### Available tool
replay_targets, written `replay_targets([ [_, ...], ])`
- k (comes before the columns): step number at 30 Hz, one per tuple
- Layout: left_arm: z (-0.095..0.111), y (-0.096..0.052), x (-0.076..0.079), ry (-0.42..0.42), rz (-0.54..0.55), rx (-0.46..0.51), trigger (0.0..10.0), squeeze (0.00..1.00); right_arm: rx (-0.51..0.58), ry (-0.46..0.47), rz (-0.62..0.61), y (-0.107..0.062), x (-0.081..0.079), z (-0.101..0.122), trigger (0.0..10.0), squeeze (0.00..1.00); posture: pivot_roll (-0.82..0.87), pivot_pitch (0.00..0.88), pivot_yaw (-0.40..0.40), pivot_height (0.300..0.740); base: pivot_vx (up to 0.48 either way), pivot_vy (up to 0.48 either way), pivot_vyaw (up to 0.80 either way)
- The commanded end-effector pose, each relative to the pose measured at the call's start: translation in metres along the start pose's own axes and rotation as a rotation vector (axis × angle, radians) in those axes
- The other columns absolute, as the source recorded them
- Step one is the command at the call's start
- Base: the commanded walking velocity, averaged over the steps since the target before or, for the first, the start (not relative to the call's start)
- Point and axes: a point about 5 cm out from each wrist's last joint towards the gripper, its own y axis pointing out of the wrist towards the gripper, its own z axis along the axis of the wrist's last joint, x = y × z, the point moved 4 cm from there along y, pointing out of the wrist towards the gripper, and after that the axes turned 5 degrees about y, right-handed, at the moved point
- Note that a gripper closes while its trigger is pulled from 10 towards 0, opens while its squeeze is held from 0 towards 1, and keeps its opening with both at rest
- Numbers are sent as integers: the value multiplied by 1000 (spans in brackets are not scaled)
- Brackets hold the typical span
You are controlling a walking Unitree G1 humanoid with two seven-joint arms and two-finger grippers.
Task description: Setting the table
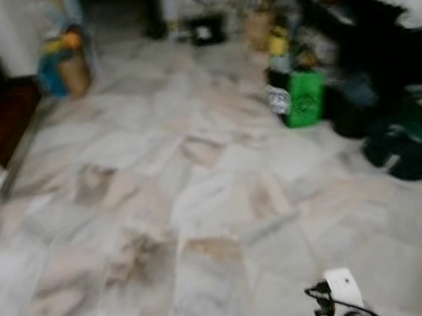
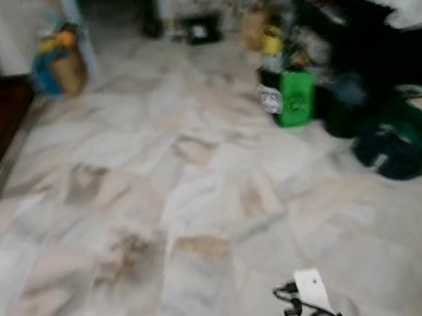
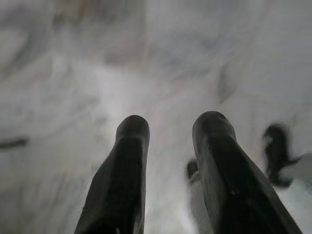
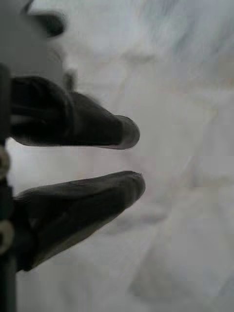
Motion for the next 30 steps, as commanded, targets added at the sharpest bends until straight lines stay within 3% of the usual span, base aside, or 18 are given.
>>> replay_targets([
  [1, -31, -7, -40, -82, 21, -134, 10000, 0, -68, 254, -35, 0, 10, -5, 10000, 0, -31, 0, -2, 740, 0, 0, -788],
  [15, -33, -7, -41, -72, 6, -141, 10000, 0, -60, 267, -39, 1, 10, -3, 10000, 0, -34, 0, 3, 740, 0, 0, -788],
  [30, -45, -14, -66, -22, 35, -178, 10000, 0, -67, 297, -29, 1, 0, -5, 10000, 0, -30, 0, 56, 740, 0, 0, -788],
])
